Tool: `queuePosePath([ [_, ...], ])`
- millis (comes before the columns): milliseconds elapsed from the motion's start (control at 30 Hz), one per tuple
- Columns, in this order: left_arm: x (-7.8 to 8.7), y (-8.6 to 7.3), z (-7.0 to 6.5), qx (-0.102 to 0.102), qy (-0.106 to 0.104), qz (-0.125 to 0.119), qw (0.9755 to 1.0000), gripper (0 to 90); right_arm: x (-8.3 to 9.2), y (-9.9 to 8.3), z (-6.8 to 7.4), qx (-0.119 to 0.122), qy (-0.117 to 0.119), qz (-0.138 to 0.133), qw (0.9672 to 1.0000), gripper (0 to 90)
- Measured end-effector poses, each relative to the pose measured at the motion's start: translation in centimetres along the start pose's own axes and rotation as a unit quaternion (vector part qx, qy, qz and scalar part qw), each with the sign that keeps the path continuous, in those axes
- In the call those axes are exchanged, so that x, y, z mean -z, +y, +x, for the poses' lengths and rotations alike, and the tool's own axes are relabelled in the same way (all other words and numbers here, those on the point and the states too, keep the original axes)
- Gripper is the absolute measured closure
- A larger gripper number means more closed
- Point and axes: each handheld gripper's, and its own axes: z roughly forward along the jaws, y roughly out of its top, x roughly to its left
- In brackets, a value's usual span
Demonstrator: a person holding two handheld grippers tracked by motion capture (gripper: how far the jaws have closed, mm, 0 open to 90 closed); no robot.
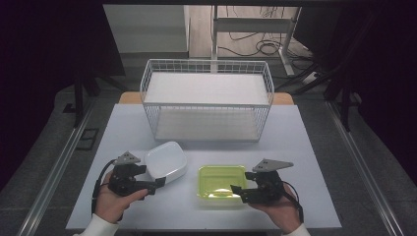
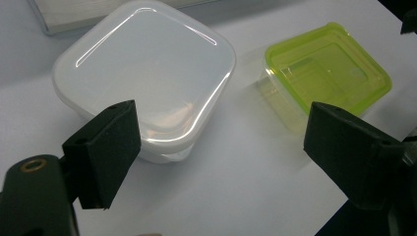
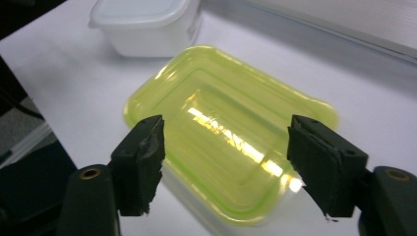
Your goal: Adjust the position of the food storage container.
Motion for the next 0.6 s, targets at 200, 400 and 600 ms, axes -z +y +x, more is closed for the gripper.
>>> queuePosePath([
  [200, 0.0, -0.1, 0.0, 0.004, 0.002, 0.001, 1.0000, 14.2, 0.6, -0.4, -2.1, -0.032, -0.005, -0.010, 0.9994, 24.2],
  [400, -0.2, -0.1, 0.2, 0.010, 0.005, 0.006, 0.9999, 14.5, 0.5, -0.4, -2.8, -0.048, -0.007, -0.008, 0.9988, 24.1],
  [600, -0.2, -0.1, 0.0, 0.016, 0.021, 0.001, 0.9997, 15.4, 0.7, -0.5, -3.4, -0.062, -0.004, -0.004, 0.9981, 23.2],
])
